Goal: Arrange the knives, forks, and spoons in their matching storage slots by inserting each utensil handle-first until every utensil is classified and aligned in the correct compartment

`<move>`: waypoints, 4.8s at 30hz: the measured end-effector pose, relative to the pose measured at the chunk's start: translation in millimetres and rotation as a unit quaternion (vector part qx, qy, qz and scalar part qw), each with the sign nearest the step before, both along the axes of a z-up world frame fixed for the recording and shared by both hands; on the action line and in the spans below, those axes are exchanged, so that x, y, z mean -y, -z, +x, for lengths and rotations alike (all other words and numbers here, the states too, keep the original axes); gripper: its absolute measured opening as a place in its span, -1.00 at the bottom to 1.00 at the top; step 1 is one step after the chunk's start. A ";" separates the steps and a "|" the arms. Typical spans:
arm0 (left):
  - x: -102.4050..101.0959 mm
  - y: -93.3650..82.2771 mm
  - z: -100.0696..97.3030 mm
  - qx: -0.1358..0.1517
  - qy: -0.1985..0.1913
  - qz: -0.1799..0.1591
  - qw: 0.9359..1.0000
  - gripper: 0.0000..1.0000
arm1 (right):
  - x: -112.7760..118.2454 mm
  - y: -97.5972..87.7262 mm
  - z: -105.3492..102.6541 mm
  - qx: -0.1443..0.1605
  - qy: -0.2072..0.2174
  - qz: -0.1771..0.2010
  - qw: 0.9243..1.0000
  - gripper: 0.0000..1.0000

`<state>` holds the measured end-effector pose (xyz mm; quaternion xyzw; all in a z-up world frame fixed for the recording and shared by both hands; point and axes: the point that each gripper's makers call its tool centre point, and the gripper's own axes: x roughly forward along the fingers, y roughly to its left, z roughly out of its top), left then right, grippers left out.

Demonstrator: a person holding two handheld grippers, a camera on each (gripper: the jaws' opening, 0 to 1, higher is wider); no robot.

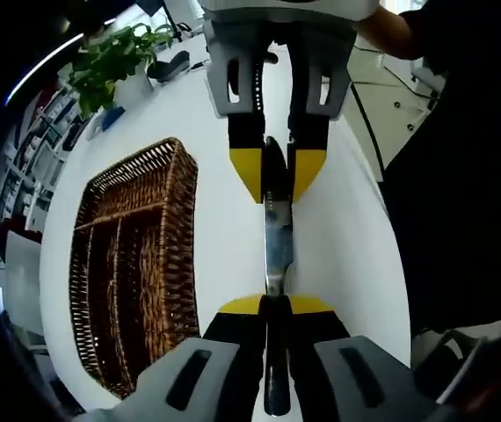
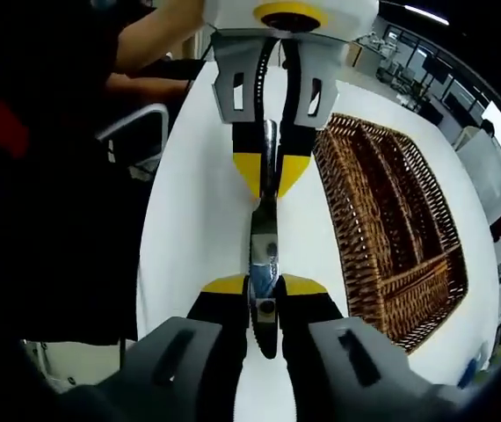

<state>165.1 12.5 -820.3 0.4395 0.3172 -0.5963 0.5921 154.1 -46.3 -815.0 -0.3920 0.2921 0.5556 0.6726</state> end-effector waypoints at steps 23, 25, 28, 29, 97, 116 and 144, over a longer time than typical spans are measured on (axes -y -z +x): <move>-6.9 -38.7 70.9 0.098 -0.003 0.004 0.995 -0.87 | -8.2 -34.3 70.5 0.087 -0.017 -0.001 0.996 -0.78; -7.7 -38.3 76.4 0.097 -0.005 0.005 0.995 -0.86 | -9.2 -33.9 75.8 0.086 -0.018 -0.004 0.996 -0.78; -9.2 -38.1 83.7 0.099 -0.008 0.006 0.995 -0.86 | -10.6 -34.4 83.7 0.089 -0.022 -0.010 0.996 -0.78; -9.7 -38.2 86.0 0.099 -0.009 0.007 0.995 -0.86 | -11.1 -35.0 86.1 0.090 -0.022 -0.010 0.996 -0.78; -33.6 44.5 148.9 -0.006 -0.071 0.037 0.997 -0.86 | -31.2 50.4 157.6 0.040 -0.045 -0.056 0.997 -0.76; -32.2 46.2 142.3 -0.022 -0.078 0.029 0.996 -0.74 | -27.5 46.4 152.4 0.017 -0.031 -0.053 0.998 -0.75; -54.4 4.9 148.7 0.014 -0.198 -0.099 0.975 -0.47 | -29.1 -10.4 159.0 0.044 0.153 0.128 0.979 -0.25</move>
